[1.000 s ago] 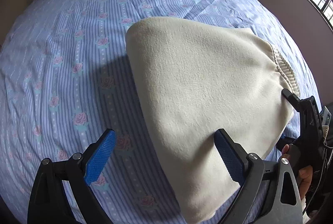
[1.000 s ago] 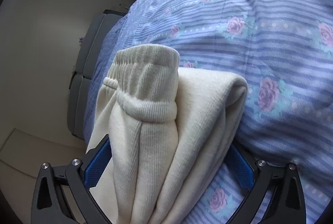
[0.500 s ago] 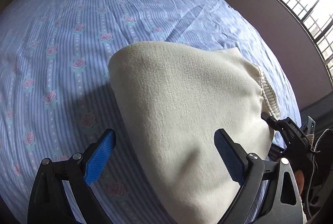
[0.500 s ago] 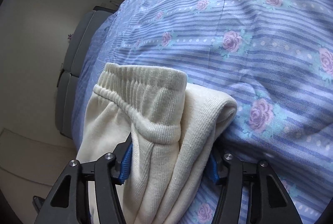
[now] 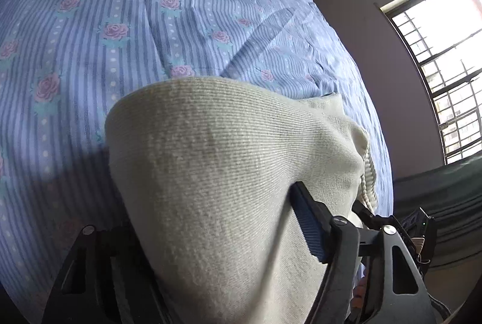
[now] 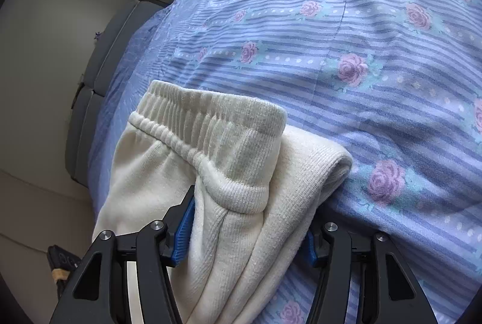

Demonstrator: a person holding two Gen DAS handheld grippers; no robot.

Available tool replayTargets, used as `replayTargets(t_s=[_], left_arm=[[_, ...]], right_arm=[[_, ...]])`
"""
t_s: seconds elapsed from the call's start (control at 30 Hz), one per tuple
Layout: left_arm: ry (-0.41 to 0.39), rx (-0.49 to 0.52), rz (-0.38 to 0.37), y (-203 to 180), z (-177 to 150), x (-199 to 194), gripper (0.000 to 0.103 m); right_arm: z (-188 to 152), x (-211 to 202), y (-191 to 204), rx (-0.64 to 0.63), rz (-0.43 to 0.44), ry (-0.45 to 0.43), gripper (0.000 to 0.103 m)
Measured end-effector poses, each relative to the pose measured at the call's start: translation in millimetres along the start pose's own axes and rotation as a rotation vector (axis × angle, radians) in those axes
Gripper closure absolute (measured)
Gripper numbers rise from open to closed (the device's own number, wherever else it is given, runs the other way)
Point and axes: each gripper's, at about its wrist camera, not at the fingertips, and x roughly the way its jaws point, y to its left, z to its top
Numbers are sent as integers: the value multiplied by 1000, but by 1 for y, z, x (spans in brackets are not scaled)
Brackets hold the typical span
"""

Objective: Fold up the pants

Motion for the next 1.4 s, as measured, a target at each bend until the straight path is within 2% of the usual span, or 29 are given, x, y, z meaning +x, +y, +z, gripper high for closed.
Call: replayTargets(t_s=[0.03, 0.1, 0.2, 0.33, 0.53, 0.8, 1.07, 1.2, 1.4], left_arm=[[1, -12, 2, -1, 1, -3, 47], [-5, -22, 13, -5, 0, -13, 66], [-10, -5, 25, -18, 2, -30, 73], [-22, 73, 87, -49, 1, -46, 75], [-43, 132, 136, -85, -14, -81, 75], [-111, 128, 178, -123, -68, -166, 75], [-237, 36, 213, -163, -144, -251, 75], [-302, -11, 226, -171, -180, -290, 75], [-382, -46, 247, -163, -218, -345, 75]], right_arm=[[2, 0, 2, -2, -8, 8, 45], [4, -2, 9, -32, -34, 20, 47], [7, -9, 23, -84, -57, 34, 52], [13, -28, 34, -115, -38, 58, 62], [15, -69, 63, -238, -29, 76, 64], [-5, -154, 97, -389, 26, 117, 64], [-22, -233, 130, -554, 101, 183, 64], [-34, -264, 146, -626, 145, 199, 64], [-68, -293, 176, -721, 202, 231, 64]])
